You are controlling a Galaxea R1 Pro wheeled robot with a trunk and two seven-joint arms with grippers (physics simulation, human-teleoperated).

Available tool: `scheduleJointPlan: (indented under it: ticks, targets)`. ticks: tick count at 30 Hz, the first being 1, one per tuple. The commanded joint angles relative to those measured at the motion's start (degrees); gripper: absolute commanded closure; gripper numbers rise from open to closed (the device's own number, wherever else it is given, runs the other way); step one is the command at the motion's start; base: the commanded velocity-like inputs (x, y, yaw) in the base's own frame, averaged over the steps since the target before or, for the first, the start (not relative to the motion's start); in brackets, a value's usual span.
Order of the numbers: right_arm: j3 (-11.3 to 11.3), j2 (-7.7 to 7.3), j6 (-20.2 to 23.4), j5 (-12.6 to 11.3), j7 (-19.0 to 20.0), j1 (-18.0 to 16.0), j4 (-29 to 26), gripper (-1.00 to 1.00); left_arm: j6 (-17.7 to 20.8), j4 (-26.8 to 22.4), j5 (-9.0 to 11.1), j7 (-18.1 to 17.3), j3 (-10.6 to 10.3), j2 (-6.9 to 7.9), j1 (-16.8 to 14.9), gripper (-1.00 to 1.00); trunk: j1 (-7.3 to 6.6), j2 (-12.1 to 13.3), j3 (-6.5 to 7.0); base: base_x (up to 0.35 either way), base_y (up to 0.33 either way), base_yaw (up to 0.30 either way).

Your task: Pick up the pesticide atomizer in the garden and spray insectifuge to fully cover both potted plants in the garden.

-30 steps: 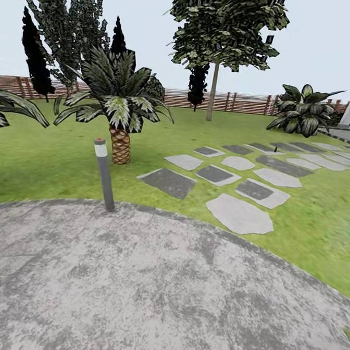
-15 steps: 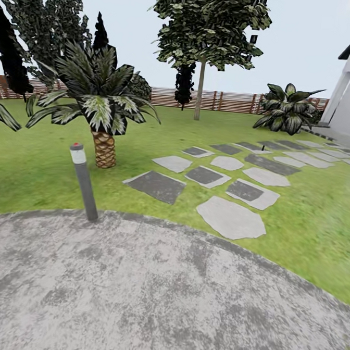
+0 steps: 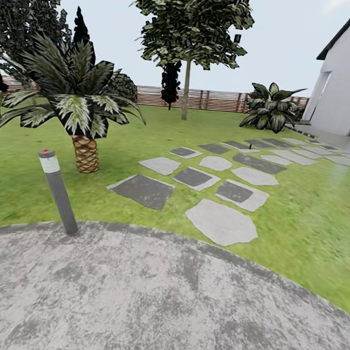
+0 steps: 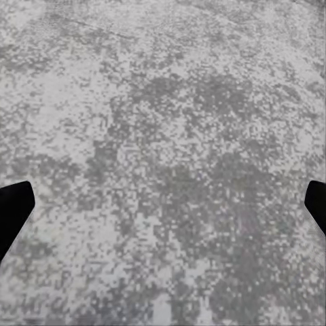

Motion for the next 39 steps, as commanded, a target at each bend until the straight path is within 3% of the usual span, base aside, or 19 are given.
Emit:
scheduleJointPlan:
  ticks: [1,12,33,39]
  targets:
    - [0.0,0.01,-0.2,0.1,-0.1,0.0,0.0,-1.00,-0.2,0.0,0.0,0.0,0.0,0.00,0.0,-1.00,0.03,0.0,-0.05,0.338,0.000,-0.010]
    - [0.0,0.01,-0.2,0.1,-0.1,0.0,0.0,-1.00,-0.2,0.0,0.0,0.0,0.0,0.00,0.0,-1.00,0.03,0.0,-0.05,0.338,0.000,-0.018]
    - [0.0,0.01,-0.2,0.1,-0.1,0.0,0.0,-1.00,-0.2,0.0,0.0,0.2,0.0,0.00,0.0,-1.00,0.03,0.0,-0.05,0.338,0.000,-0.246]
    - [0.0,0.01,-0.2,0.1,-0.1,0.0,0.0,-1.00,-0.2,0.0,0.0,0.2,0.0,0.00,0.0,-1.00,0.03,0.0,-0.05,0.338,0.000,-0.063]
